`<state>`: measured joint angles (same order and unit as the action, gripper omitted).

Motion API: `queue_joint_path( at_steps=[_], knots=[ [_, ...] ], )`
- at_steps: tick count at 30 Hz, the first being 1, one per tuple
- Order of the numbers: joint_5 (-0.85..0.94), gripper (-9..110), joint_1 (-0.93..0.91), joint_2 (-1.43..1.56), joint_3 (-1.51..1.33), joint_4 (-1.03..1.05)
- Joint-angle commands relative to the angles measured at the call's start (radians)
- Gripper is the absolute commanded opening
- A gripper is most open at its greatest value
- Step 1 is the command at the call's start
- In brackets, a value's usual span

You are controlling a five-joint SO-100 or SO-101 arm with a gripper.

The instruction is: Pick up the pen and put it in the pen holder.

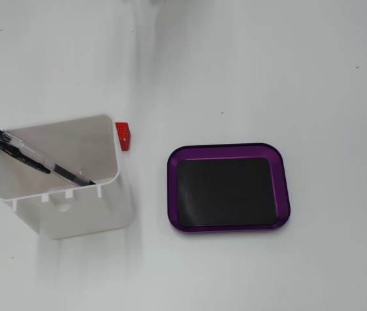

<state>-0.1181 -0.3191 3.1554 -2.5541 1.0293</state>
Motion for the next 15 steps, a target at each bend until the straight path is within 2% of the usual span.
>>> queue_joint_path(
  at_steps=[1,4,8,15],
  knots=[
    [-0.020,25,0.043,0.029,-0.034,0.150],
    [-0.018,25,0.129,0.043,-0.081,0.235],
    [-0.017,25,0.201,0.040,-0.110,0.250],
    [-0.015,25,0.204,0.055,-0.262,0.225]
  ],
)
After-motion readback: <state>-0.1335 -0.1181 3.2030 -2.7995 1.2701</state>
